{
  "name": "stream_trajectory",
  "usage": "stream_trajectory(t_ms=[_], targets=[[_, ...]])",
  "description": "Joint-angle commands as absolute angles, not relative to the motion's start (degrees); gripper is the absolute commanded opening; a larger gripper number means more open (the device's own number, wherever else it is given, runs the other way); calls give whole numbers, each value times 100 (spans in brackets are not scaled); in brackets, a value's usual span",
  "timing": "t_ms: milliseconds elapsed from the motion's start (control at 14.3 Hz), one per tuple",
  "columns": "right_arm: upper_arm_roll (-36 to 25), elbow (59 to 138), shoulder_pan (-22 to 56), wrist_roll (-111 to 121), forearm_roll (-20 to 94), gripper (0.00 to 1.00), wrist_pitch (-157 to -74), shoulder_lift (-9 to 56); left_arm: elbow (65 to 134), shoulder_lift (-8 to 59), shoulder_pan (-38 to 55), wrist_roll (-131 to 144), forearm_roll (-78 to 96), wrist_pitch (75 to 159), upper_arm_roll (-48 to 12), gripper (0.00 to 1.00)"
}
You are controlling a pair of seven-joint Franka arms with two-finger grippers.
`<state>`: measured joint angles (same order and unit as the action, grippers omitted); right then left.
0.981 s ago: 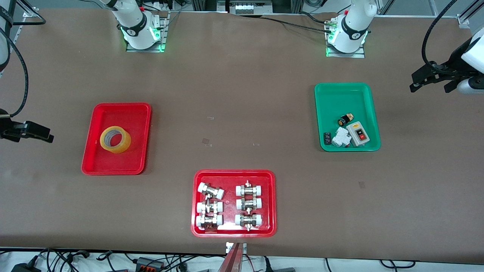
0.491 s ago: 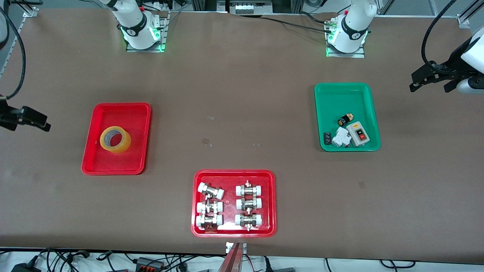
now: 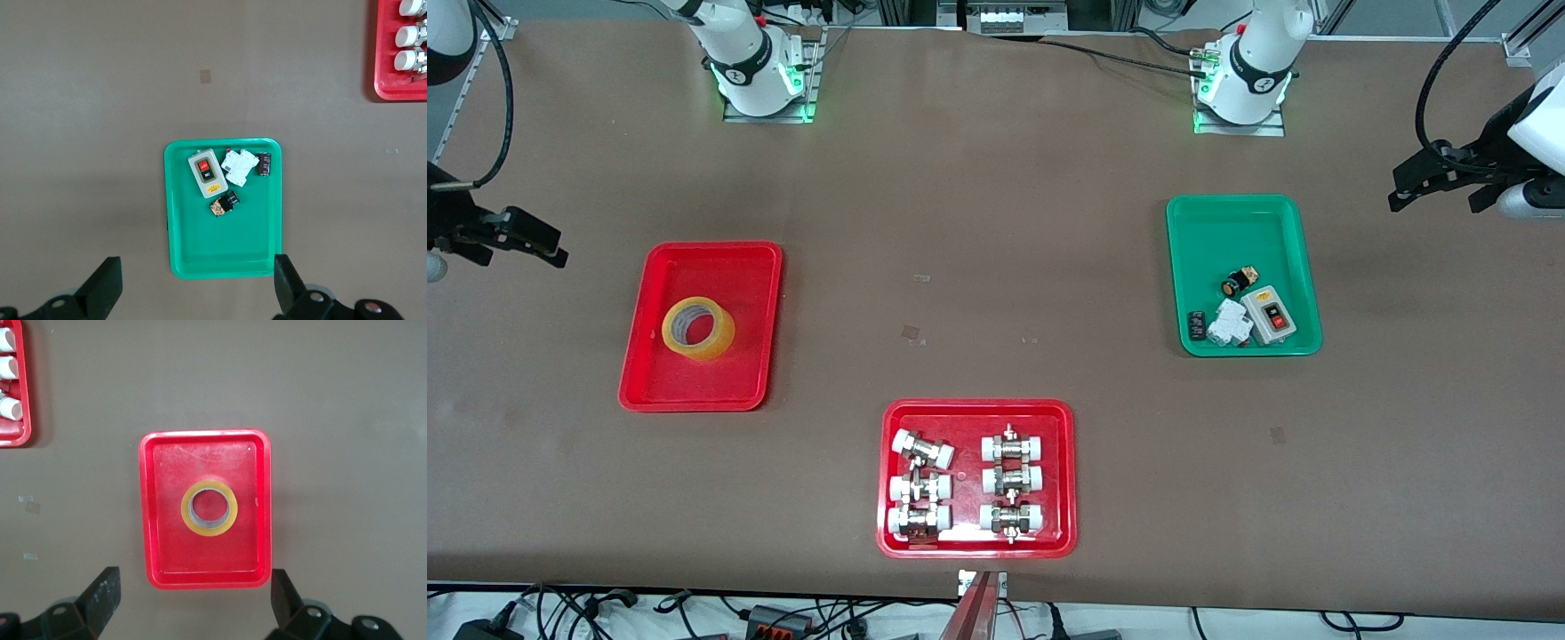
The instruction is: Left arm passes tape to right arm into tray
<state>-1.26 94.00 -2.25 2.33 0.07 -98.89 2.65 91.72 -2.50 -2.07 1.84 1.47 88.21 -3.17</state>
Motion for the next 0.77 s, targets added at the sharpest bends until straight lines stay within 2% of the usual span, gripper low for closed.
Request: stream_trajectory(t_ms=[0,701], targets=[[-88,9571,-237,202,-44,100,-9739,70,8974,-167,-264,220,237,8675,-352,100],[-88,9598,-237,229,-53,100,-9659,9,8974,-167,-264,220,237,8666,-352,100]])
